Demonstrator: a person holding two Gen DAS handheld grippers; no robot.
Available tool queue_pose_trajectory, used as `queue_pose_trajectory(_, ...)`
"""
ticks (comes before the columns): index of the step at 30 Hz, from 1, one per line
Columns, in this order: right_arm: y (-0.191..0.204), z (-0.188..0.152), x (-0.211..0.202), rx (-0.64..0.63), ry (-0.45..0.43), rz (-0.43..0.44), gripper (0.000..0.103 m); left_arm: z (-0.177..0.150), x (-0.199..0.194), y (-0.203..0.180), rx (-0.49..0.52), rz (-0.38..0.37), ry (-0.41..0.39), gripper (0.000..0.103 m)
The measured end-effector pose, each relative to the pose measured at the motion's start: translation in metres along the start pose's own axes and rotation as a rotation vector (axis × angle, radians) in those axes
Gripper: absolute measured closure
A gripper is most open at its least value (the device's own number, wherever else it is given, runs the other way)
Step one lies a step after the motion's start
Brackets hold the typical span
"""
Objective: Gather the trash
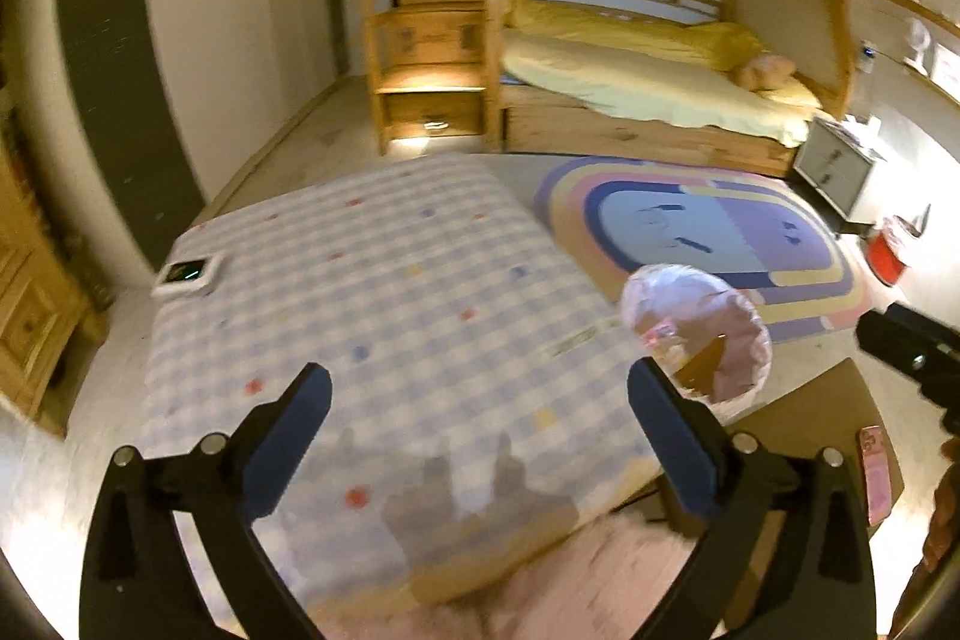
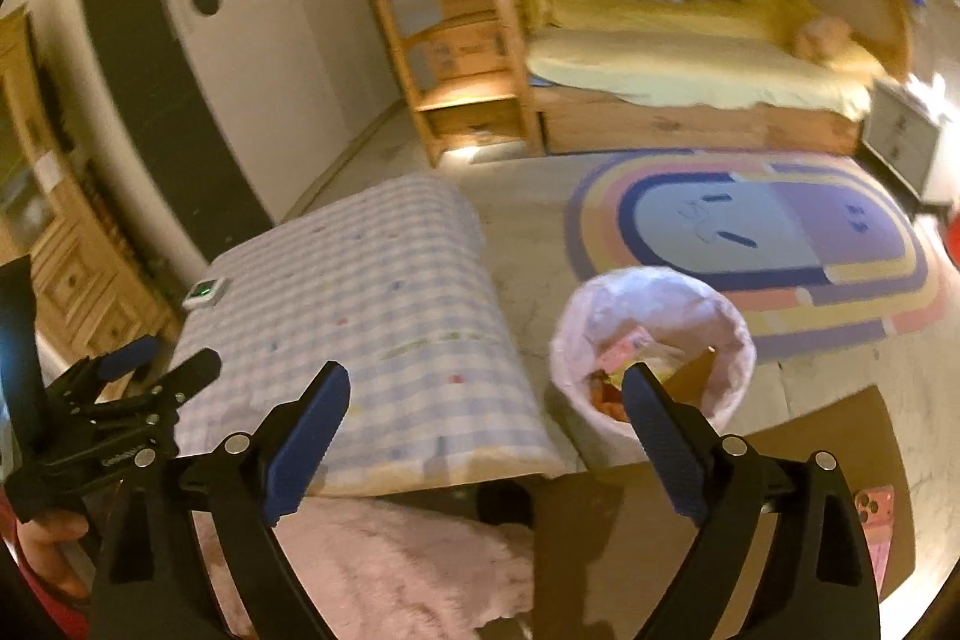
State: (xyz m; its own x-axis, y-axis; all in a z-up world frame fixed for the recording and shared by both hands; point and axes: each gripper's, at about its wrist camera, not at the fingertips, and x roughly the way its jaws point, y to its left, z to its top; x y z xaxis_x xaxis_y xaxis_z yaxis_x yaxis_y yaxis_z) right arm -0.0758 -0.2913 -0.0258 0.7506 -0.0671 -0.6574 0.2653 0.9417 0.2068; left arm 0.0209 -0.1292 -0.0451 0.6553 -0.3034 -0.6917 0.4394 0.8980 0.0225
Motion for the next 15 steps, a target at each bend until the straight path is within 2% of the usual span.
queue_pose_trajectory(5, 0.042, 0.004, -0.020, -0.086, -0.001, 0.066, 0.010, -0.011, -0.030, 0.031, -0.058, 0.110, 0.008, 0.007)
queue_pose_trajectory(9, 0.069, 0.004, -0.035, -0.154, -0.018, 0.109, 0.010, -0.021, -0.054, 0.052, -0.093, 0.161, 0.002, 0.007)
queue_pose_trajectory(15, 0.098, -0.004, -0.039, -0.231, 0.007, 0.157, 0.010, -0.039, -0.087, 0.083, -0.141, 0.249, 0.013, 0.007)
